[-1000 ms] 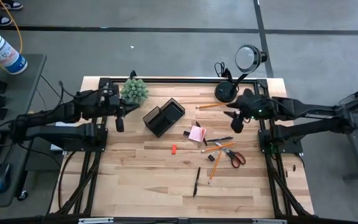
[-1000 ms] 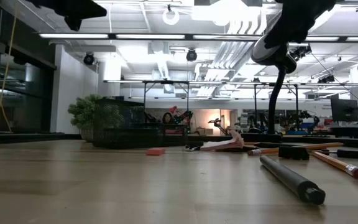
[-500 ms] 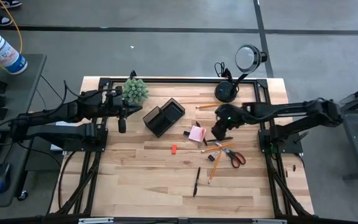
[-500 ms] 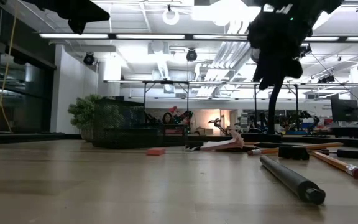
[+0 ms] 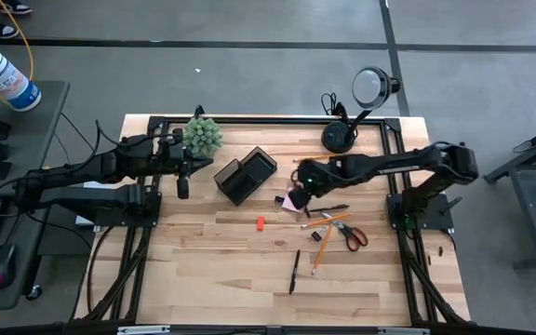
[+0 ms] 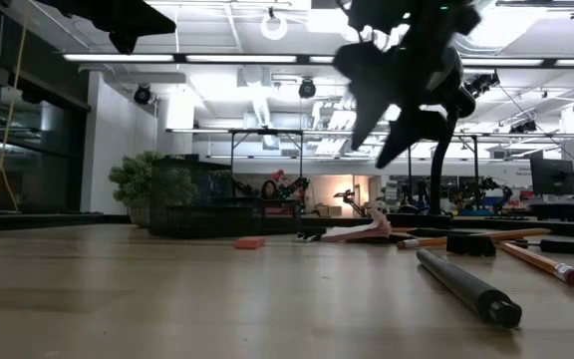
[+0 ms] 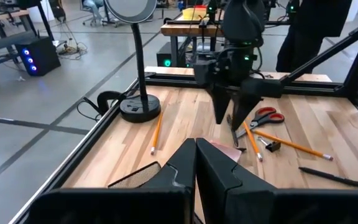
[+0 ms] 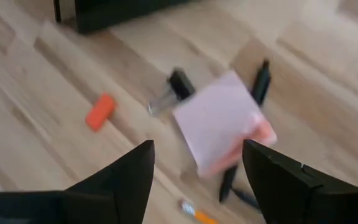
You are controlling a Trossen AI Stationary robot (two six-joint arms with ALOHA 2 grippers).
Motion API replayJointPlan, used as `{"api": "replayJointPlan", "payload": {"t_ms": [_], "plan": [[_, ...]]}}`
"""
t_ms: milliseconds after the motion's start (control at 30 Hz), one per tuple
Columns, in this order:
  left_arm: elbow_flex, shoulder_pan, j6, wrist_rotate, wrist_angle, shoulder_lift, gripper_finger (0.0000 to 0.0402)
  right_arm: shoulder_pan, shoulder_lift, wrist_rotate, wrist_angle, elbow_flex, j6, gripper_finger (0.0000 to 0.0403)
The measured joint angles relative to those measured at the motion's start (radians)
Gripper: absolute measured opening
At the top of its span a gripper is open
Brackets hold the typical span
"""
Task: Pick and place office supplies into organizer
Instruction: Put the pink sticky notes into the black desk organizer
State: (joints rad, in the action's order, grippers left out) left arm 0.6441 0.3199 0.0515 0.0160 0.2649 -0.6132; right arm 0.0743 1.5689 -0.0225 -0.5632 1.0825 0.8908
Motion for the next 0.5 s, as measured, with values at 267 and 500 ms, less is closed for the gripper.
{"api": "replayJointPlan", "payload": {"t_ms": [267,500], "plan": [[0.000,0.000,0.004,-0.008,0.031,0.000,0.0001,0.009,0.120,0.076,0.015,0.158,-0.132,0.0234],[0.000,0.000,0.004,-0.008,0.072,0.000,0.0001,0.010,0.154,0.106,0.048,0.207,-0.069,0.0232]]}}
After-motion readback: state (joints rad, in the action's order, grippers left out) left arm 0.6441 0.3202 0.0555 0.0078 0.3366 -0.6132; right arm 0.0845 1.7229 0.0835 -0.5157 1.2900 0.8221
